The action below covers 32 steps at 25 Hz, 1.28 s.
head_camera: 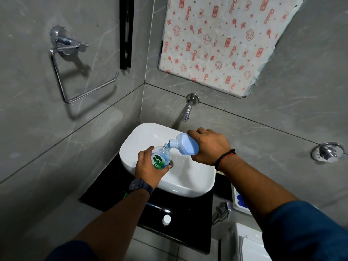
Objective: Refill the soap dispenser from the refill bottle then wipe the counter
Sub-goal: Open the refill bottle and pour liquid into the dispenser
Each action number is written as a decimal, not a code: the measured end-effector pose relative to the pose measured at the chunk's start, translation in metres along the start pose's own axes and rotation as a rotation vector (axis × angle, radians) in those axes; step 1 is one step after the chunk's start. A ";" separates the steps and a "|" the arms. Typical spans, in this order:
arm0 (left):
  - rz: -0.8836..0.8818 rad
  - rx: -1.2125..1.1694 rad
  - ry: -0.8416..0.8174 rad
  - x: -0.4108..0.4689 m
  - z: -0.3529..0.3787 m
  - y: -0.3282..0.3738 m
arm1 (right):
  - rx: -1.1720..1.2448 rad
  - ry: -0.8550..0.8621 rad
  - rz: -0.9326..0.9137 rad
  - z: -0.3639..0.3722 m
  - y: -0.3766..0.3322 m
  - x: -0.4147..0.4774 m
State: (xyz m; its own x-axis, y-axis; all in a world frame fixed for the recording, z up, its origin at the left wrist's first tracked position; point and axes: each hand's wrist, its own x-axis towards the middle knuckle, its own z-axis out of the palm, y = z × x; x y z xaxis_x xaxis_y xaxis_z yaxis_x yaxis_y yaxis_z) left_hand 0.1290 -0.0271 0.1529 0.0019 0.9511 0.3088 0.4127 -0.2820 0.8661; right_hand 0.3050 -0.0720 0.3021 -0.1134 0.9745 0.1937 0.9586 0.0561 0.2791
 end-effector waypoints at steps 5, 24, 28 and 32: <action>-0.011 0.015 -0.008 0.000 -0.002 -0.001 | -0.001 -0.008 0.001 0.000 -0.002 -0.001; -0.003 -0.068 0.033 0.026 -0.008 -0.002 | 0.842 0.165 0.662 0.037 -0.001 -0.012; 0.014 -0.066 0.018 0.018 -0.015 -0.015 | 1.049 0.222 0.653 0.051 -0.009 -0.031; -0.034 -0.039 0.038 0.000 -0.029 -0.026 | 1.169 0.166 0.618 0.064 -0.014 -0.057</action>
State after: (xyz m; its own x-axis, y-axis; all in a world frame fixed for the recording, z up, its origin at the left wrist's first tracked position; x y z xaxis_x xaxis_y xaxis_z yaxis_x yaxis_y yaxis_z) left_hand 0.0921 -0.0229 0.1417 -0.0465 0.9549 0.2933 0.3762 -0.2552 0.8907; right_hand 0.3144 -0.1144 0.2267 0.4681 0.8740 0.1301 0.5134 -0.1491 -0.8451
